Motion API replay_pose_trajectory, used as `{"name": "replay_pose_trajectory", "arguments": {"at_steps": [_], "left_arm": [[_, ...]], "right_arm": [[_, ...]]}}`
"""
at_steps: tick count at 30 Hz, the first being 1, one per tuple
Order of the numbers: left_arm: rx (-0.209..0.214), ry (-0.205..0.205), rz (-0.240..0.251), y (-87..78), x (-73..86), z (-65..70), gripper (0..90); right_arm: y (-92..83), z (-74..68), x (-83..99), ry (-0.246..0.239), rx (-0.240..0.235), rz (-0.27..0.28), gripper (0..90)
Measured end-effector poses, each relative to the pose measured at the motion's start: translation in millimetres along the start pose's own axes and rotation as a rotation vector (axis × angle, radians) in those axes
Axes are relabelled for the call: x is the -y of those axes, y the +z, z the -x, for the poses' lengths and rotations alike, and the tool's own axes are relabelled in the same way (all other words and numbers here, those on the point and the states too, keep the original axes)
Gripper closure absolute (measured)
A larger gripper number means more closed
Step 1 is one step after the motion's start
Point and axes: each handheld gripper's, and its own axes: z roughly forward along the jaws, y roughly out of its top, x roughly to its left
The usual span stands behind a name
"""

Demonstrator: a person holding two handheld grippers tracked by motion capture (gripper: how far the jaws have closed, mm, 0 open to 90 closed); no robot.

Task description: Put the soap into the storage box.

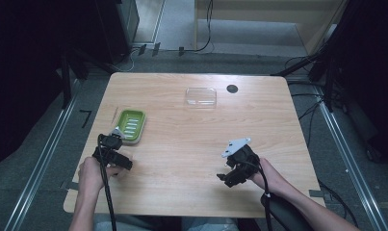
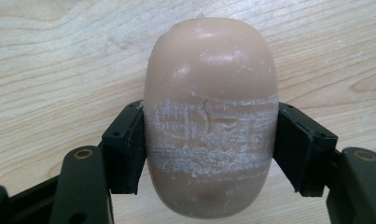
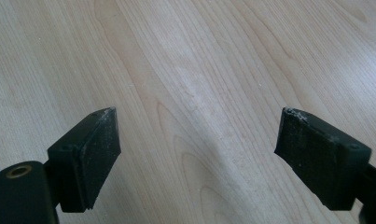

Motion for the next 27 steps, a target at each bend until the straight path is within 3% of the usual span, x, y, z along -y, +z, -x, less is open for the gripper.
{"name": "replay_pose_trajectory", "arguments": {"at_steps": [27], "left_arm": [[0.007, 0.016, 0.036, -18.9, -22.8, -6.3, 33.7]], "right_arm": [[0.4, -0.4, -0.2, 0.0, -0.003, -0.005, 14.0]]}}
